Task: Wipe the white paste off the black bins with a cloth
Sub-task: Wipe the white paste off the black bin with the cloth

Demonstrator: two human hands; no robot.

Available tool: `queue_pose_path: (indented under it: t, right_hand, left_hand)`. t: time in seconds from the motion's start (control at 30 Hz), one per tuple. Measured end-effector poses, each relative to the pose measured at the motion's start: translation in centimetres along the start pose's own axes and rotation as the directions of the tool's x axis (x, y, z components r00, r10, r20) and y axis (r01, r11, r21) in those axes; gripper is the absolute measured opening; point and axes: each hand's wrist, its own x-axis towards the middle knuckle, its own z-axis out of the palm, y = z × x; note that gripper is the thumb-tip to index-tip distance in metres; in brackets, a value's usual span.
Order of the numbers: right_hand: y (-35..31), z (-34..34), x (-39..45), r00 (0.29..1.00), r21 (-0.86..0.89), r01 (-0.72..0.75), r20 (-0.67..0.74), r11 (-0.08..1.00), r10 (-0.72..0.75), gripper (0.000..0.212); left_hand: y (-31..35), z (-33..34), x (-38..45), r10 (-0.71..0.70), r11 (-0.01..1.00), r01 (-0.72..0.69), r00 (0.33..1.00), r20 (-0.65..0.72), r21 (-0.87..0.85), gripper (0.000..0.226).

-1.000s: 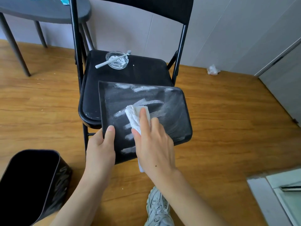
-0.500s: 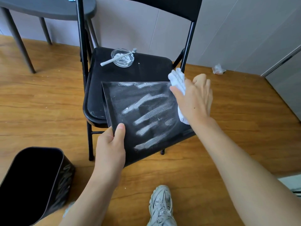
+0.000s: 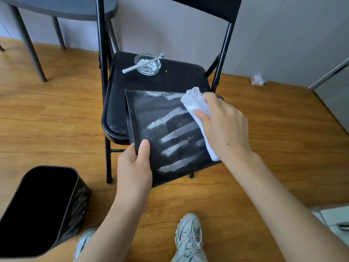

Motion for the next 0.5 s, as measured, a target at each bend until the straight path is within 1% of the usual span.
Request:
queue_pose_path:
  t: [0.1, 0.2, 0.27, 0.33, 0.37, 0.43, 0.5]
  right_hand:
    - [0.2, -1.0, 0.8, 0.995, -0.070, -0.038, 0.090, 0.997, 0.045, 0.049]
    - [0.6, -1.1, 1.1, 0.985, -0.032, -0.021, 0.168, 0.999, 0.026, 0.053]
    - [1.0, -1.3, 1.7, 0.970, 0.007, -0.042, 0.239, 0.999, 0.039, 0.062]
    - [1.1, -1.6, 2.6, 0.944, -0.021, -0.088, 0.317, 0.996, 0.090, 0.067]
    - [0.9, -1.5, 2.9, 0.935, -0.039, -0.100, 0.338, 0.994, 0.107, 0.064]
    - [0.2, -1.2, 2.8, 0.945, -0.046, -0.085, 0.312, 0.995, 0.095, 0.052]
    - [0.0, -0.2, 2.0, 0.965, -0.072, -0.059, 0.250, 0.996, 0.076, 0.056]
  left_hand:
    - [0.1, 0.1, -0.1, -0.002, 1.000, 0.002, 1.000, 0.010, -0.007, 0.027]
    - [0.3, 0.1, -0.1, 0.003, 1.000, -0.003, 1.000, 0.019, -0.008, 0.029]
    - [0.2, 0.0, -0.1, 0.006, 1.000, -0.005, 1.000, 0.021, -0.001, 0.029]
    - [0.2, 0.0, -0.1, 0.000, 1.000, 0.000, 1.000, 0.021, 0.002, 0.029]
    - [0.2, 0.0, 0.0, -0.007, 1.000, 0.007, 1.000, 0.020, -0.001, 0.029]
    - [0.3, 0.0, 0.0, -0.009, 1.000, 0.009, 1.000, 0.012, -0.002, 0.029]
    - [0.3, 0.1, 0.1, -0.004, 1.000, 0.004, 1.000, 0.000, 0.007, 0.029]
